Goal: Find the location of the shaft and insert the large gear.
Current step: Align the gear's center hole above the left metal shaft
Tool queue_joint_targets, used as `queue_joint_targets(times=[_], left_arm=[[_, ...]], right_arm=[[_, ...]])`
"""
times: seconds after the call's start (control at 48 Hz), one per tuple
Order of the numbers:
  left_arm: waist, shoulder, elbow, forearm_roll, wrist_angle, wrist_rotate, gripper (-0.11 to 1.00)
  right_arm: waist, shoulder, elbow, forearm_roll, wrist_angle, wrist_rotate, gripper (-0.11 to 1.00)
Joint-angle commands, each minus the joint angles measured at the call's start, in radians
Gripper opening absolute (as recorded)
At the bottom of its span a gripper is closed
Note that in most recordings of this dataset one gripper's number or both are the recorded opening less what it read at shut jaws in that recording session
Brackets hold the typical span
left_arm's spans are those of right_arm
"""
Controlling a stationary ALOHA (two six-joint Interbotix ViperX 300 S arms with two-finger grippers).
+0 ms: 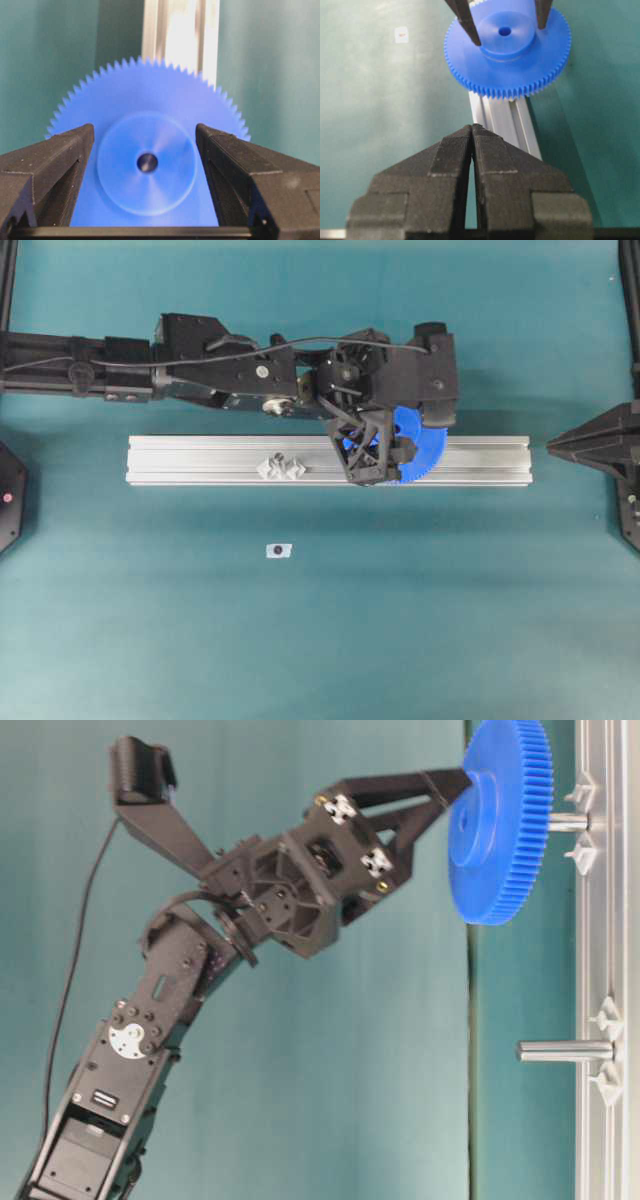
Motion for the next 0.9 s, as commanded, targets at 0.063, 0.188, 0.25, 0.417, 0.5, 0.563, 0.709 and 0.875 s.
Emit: queue_joint_targets(times=[0.063,0.188,0.25,0.417,0.5,0.563,0.709,0.875], left_arm=[[0.011,-0.044,-0.032,0.003,0.014,0.0,0.82],[0.035,-0.06,-0.011,0.003,0.034,0.0,0.82],[0.052,-0.067,0.005,0.003,0.037,-0.002,0.82],[0.071,-0.061,0.012,0.005,0.035,0.0,0.82],[0.071,-0.052,0.012,0.003,0.035,0.0,0.82],[0.071,-0.044,0.009,0.005,0.035,-0.002,0.82],[0.071,-0.038,0.011,0.003,0.037,-0.002,0.82],[0.072,-0.029,0.021,0.005,0.035,0.0,0.82]], right_arm=[[-0.002,0.008,-0.009,0.002,-0.005,0.009,0.1],[-0.002,0.009,-0.009,0.0,-0.006,0.009,0.1],[-0.002,0.009,-0.009,0.0,-0.006,0.009,0.1],[-0.002,0.008,-0.009,0.0,-0.006,0.011,0.1],[-0.002,0.009,-0.008,0.0,-0.008,0.011,0.1],[-0.002,0.009,-0.008,0.0,-0.008,0.011,0.1],[-0.002,0.009,-0.006,0.0,-0.009,0.011,0.1],[-0.002,0.008,-0.005,0.0,-0.009,0.009,0.1]])
